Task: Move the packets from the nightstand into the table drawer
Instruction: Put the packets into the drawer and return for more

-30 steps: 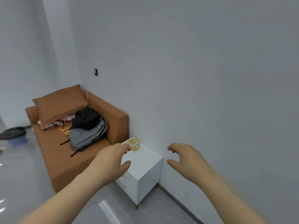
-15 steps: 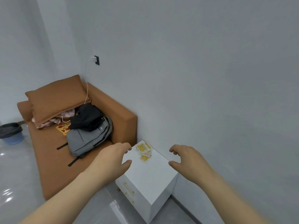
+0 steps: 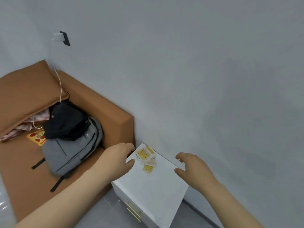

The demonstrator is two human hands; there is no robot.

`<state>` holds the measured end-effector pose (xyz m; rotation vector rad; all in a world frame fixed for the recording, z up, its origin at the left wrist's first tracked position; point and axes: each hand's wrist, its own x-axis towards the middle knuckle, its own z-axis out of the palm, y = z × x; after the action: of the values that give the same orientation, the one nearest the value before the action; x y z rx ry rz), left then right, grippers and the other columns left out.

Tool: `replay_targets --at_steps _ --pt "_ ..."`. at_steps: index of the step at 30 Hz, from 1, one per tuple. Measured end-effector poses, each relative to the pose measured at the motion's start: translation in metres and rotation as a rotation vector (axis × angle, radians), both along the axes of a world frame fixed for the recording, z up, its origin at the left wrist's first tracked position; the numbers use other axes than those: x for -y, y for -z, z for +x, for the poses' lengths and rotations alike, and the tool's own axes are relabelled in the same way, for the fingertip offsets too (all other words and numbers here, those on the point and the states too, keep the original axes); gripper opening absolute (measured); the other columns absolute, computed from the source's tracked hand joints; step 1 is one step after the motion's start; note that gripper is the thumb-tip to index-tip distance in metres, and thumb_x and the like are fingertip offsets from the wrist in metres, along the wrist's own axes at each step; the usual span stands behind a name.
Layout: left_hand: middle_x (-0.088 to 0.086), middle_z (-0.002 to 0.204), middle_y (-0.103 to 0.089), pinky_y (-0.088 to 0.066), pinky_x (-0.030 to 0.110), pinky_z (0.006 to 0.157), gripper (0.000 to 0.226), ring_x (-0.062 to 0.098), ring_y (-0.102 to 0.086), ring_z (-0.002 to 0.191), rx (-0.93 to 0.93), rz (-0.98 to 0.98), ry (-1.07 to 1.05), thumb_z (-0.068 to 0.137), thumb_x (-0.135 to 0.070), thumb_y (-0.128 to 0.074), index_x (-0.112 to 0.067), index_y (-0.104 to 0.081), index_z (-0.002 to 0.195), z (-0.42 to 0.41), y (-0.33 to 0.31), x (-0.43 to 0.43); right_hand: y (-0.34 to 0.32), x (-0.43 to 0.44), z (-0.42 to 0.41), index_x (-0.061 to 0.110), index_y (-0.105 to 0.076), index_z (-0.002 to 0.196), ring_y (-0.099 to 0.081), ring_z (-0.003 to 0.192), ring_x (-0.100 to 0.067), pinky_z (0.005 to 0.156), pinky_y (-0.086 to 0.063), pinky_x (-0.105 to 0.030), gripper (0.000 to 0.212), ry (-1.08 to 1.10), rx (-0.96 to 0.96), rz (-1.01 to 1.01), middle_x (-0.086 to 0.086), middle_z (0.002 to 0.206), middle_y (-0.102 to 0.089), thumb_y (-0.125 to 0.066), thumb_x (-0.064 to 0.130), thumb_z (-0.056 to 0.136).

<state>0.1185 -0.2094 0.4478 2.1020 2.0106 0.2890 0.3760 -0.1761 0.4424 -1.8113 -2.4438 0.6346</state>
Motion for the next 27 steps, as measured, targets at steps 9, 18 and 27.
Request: replay_targets --at_steps 9,18,27 --pt "-0.009 0.113 -0.058 -0.041 0.021 0.077 0.034 0.011 -0.056 0.102 0.019 -0.195 0.058 0.088 -0.036 -0.053 -0.025 -0.052 0.119 -0.028 0.078 -0.118 0.067 -0.101 -0.024 0.025 -0.046 0.133 -0.051 0.116 -0.013 0.092 -0.040 -0.024 0.044 0.099 0.000 -0.189 0.005 0.127 -0.054 -0.055 0.036 0.091" --pt "0.000 0.121 -0.053 -0.047 0.030 0.088 0.047 0.018 -0.057 0.104 -0.029 -0.436 0.201 0.090 -0.038 -0.053 -0.020 -0.043 0.133 -0.062 0.191 -0.227 0.165 -0.157 -0.068 0.020 -0.039 0.138 -0.048 0.121 -0.016 0.093 -0.038 -0.024 0.049 0.312 0.006 -0.382 -0.001 0.132 -0.049 -0.054 0.034 0.093" --pt "0.004 0.115 -0.050 -0.047 0.030 0.082 0.055 0.021 -0.057 0.098 -0.138 -0.540 0.284 0.083 -0.050 -0.062 -0.015 -0.046 0.123 -0.081 0.317 -0.314 0.289 -0.201 -0.103 0.018 -0.040 0.137 -0.049 0.120 -0.016 0.093 -0.039 -0.025 0.052 0.534 -0.022 -0.518 -0.002 0.129 -0.051 -0.055 0.038 0.092"
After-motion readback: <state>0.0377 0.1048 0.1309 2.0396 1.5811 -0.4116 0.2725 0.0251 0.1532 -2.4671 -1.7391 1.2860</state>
